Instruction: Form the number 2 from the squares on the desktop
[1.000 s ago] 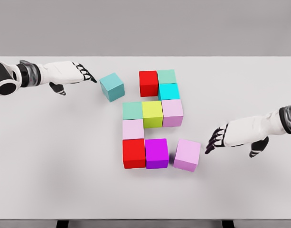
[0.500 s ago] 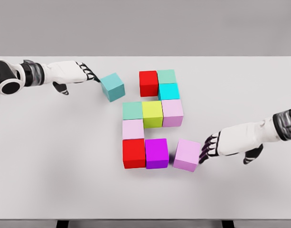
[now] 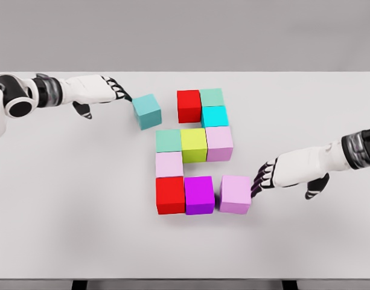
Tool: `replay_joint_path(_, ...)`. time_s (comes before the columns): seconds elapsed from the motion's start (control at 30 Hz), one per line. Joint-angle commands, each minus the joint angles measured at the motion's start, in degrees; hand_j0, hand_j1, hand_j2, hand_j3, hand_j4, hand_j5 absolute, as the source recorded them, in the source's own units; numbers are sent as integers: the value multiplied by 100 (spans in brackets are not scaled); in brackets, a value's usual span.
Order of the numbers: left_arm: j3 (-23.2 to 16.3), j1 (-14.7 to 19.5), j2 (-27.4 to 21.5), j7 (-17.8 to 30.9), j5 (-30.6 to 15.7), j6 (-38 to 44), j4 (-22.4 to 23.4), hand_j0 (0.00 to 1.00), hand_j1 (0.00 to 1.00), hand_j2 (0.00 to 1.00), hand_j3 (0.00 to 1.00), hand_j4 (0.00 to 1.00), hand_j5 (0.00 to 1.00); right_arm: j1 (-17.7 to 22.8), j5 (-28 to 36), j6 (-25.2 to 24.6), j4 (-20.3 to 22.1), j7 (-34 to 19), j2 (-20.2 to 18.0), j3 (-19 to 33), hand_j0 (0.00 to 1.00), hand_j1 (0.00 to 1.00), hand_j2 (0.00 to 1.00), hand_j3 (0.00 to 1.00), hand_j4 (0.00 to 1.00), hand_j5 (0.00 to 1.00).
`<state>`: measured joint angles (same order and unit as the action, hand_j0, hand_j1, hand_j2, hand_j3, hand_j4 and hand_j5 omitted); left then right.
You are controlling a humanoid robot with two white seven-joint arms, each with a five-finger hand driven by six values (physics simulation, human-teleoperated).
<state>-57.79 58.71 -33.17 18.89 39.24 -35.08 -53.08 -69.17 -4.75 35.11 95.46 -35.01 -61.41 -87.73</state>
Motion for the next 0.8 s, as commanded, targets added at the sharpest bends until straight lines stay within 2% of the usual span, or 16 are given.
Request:
replay_joint_path(0.0, 22, 0, 65, 53, -31, 8, 52, 99, 99, 99, 99, 99, 99, 0, 27, -11, -10, 1, 6, 28, 99, 99, 99, 99, 99, 99)
replay_joint_path(0.13, 101, 26, 47, 53, -66, 8, 149, 99, 99, 99, 99, 99, 99, 0, 27, -11, -89, 1, 103, 37, 99, 99, 99, 99, 99, 99)
replay_joint_path(0.3, 154, -44, -102, 53, -154, 8, 35, 99, 99, 99, 99, 99, 99, 0, 27, -11, -81, 1, 156, 63, 99, 99, 99, 99, 99, 99)
replay_joint_path(0.53, 119, -237, -419, 53, -189, 8, -651, 99, 99, 99, 99, 99, 99, 0, 27, -11, -203, 1, 156, 72, 99, 99, 99, 99, 99, 99)
replay_joint_path(0.77, 127, -431, -630, 53, -242, 8, -1055, 99, 99, 99, 99, 99, 99, 0, 27, -11, -283, 1, 164, 72, 99, 99, 99, 99, 99, 99)
